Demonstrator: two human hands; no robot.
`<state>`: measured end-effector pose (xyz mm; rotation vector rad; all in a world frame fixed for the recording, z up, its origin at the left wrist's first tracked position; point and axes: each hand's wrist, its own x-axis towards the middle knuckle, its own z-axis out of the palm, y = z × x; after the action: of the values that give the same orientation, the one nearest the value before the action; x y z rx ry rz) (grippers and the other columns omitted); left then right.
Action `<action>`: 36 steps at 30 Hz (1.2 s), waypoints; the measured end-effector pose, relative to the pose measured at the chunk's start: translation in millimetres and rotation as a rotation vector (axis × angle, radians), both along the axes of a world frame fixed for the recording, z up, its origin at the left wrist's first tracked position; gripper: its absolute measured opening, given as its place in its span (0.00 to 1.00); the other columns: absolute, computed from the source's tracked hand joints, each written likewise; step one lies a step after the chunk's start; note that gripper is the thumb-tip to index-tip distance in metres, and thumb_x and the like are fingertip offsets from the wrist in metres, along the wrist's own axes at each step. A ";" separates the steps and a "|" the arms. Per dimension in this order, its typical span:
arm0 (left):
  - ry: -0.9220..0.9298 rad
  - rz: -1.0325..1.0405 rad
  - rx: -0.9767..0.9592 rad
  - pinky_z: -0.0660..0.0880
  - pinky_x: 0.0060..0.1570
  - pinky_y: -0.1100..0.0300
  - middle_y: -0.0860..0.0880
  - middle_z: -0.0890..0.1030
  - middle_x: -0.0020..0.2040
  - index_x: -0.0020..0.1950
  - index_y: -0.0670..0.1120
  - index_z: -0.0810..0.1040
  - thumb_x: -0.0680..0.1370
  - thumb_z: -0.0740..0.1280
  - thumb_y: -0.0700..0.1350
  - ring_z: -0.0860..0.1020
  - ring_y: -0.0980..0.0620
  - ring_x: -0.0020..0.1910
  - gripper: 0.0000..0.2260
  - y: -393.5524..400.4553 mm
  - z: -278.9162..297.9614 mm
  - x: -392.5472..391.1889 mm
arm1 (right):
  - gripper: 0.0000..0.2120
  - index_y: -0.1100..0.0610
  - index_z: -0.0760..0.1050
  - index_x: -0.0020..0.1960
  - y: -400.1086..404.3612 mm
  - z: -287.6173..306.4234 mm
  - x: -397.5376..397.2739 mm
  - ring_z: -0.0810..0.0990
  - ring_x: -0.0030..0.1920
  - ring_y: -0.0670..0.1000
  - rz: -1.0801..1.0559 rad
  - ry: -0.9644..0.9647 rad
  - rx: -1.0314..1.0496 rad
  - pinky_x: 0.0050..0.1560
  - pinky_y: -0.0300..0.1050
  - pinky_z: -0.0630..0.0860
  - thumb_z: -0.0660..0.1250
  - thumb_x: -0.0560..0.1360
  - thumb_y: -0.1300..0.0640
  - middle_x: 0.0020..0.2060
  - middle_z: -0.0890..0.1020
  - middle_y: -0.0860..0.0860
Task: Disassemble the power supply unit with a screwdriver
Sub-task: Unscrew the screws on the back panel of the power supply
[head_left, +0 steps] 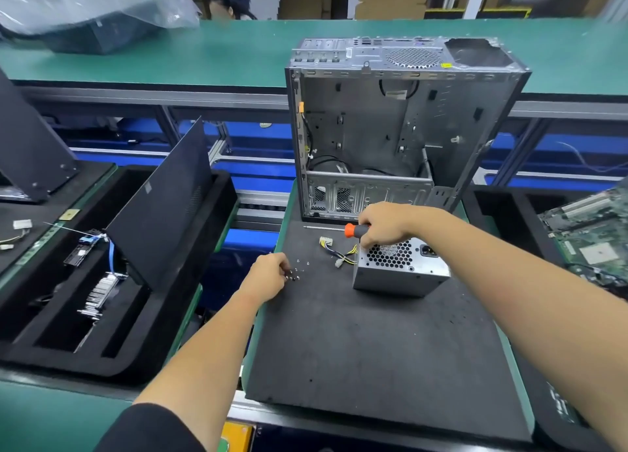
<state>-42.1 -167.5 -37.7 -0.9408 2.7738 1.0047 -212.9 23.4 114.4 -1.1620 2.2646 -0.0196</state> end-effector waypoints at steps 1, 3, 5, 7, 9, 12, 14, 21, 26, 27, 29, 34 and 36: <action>0.055 0.026 -0.023 0.74 0.40 0.61 0.48 0.79 0.44 0.44 0.47 0.76 0.74 0.62 0.32 0.76 0.50 0.41 0.10 0.1 4.8 -0.7 | 0.11 0.57 0.71 0.39 2.6 5.8 -0.5 0.71 0.36 0.52 0.009 0.019 -0.024 0.33 0.43 0.64 0.71 0.73 0.53 0.34 0.73 0.51; 0.235 0.096 -0.085 0.72 0.46 0.59 0.48 0.78 0.47 0.49 0.44 0.77 0.76 0.61 0.35 0.75 0.50 0.43 0.08 2.6 20.5 -6.4 | 0.11 0.55 0.73 0.42 7.5 24.0 -1.7 0.72 0.39 0.51 0.023 0.073 -0.092 0.35 0.44 0.65 0.74 0.71 0.52 0.36 0.74 0.49; 0.402 0.148 -0.079 0.72 0.46 0.58 0.50 0.75 0.49 0.58 0.45 0.74 0.77 0.63 0.39 0.73 0.49 0.43 0.10 10.0 44.8 -19.5 | 0.12 0.53 0.74 0.46 12.7 48.7 -3.1 0.75 0.42 0.51 0.022 0.120 -0.167 0.38 0.44 0.68 0.76 0.70 0.51 0.41 0.76 0.48; 0.476 0.063 -0.008 0.72 0.45 0.59 0.52 0.71 0.52 0.69 0.49 0.68 0.78 0.64 0.42 0.73 0.51 0.40 0.19 24.4 70.8 -38.8 | 0.13 0.51 0.75 0.46 21.0 72.7 -5.3 0.76 0.43 0.51 0.011 0.160 -0.227 0.38 0.44 0.69 0.77 0.69 0.49 0.42 0.77 0.46; 0.470 -0.136 0.041 0.72 0.43 0.61 0.52 0.70 0.54 0.74 0.51 0.63 0.78 0.65 0.43 0.71 0.54 0.36 0.24 47.5 92.4 -57.6 | 0.13 0.51 0.77 0.45 32.0 94.6 -7.4 0.80 0.42 0.52 -0.008 0.205 -0.266 0.35 0.43 0.70 0.78 0.68 0.47 0.41 0.79 0.47; 0.480 -0.382 -0.057 0.69 0.45 0.62 0.46 0.76 0.51 0.63 0.43 0.75 0.79 0.64 0.40 0.75 0.52 0.43 0.12 85.7 108.9 -78.0 | 0.14 0.51 0.80 0.41 52.3 120.5 -4.7 0.83 0.38 0.51 -0.029 0.266 -0.280 0.33 0.41 0.72 0.79 0.65 0.43 0.36 0.83 0.49; 0.477 -0.394 -0.060 0.71 0.50 0.55 0.43 0.78 0.46 0.50 0.39 0.78 0.80 0.62 0.39 0.76 0.46 0.47 0.06 107.0 114.9 -88.1 | 0.15 0.51 0.81 0.40 65.8 132.0 -3.4 0.82 0.32 0.47 -0.062 0.288 -0.296 0.29 0.37 0.69 0.79 0.64 0.42 0.29 0.82 0.47; 0.338 -0.538 -0.006 0.72 0.50 0.53 0.44 0.75 0.47 0.44 0.43 0.80 0.78 0.65 0.44 0.76 0.46 0.46 0.07 160.7 122.1 -106.7 | 0.09 0.56 0.80 0.35 100.9 140.3 -4.4 0.79 0.27 0.49 -0.167 0.369 -0.372 0.22 0.33 0.65 0.75 0.65 0.51 0.23 0.79 0.48; 0.366 -0.484 0.037 0.67 0.45 0.68 0.50 0.78 0.45 0.46 0.42 0.82 0.76 0.68 0.38 0.76 0.51 0.46 0.03 161.3 106.7 -106.8 | 0.13 0.66 0.79 0.35 106.3 125.1 1.4 0.66 0.27 0.52 -0.209 0.394 -0.349 0.26 0.39 0.65 0.73 0.66 0.54 0.24 0.74 0.54; 0.378 -0.470 0.045 0.67 0.44 0.70 0.51 0.78 0.45 0.46 0.43 0.83 0.76 0.68 0.38 0.76 0.53 0.45 0.04 160.4 104.1 -105.9 | 0.13 0.66 0.79 0.36 107.4 123.5 1.0 0.65 0.26 0.51 -0.221 0.392 -0.354 0.26 0.39 0.65 0.72 0.66 0.55 0.24 0.72 0.54; 0.399 -0.444 0.065 0.67 0.44 0.69 0.50 0.79 0.45 0.45 0.45 0.83 0.76 0.68 0.38 0.75 0.56 0.43 0.05 158.9 99.7 -105.6 | 0.14 0.67 0.79 0.36 108.7 120.9 -0.4 0.64 0.24 0.50 -0.232 0.389 -0.355 0.23 0.38 0.63 0.72 0.66 0.54 0.23 0.71 0.53; 0.409 -0.460 0.122 0.67 0.40 0.73 0.56 0.76 0.41 0.43 0.51 0.83 0.74 0.70 0.39 0.73 0.61 0.37 0.06 154.9 94.2 -106.5 | 0.14 0.67 0.80 0.38 106.6 116.3 -3.0 0.65 0.25 0.52 -0.240 0.379 -0.367 0.24 0.38 0.63 0.73 0.66 0.54 0.25 0.73 0.55; 0.405 -0.474 0.131 0.67 0.38 0.73 0.56 0.75 0.41 0.41 0.52 0.82 0.74 0.71 0.39 0.73 0.61 0.35 0.08 153.8 93.8 -106.9 | 0.13 0.67 0.81 0.39 105.5 113.9 -3.8 0.67 0.26 0.52 -0.237 0.367 -0.359 0.25 0.38 0.65 0.73 0.66 0.54 0.28 0.77 0.57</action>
<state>-148.9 -13.7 56.1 -0.0449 2.9605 1.3768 -216.7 128.9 228.4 -1.1365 2.8009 -0.3436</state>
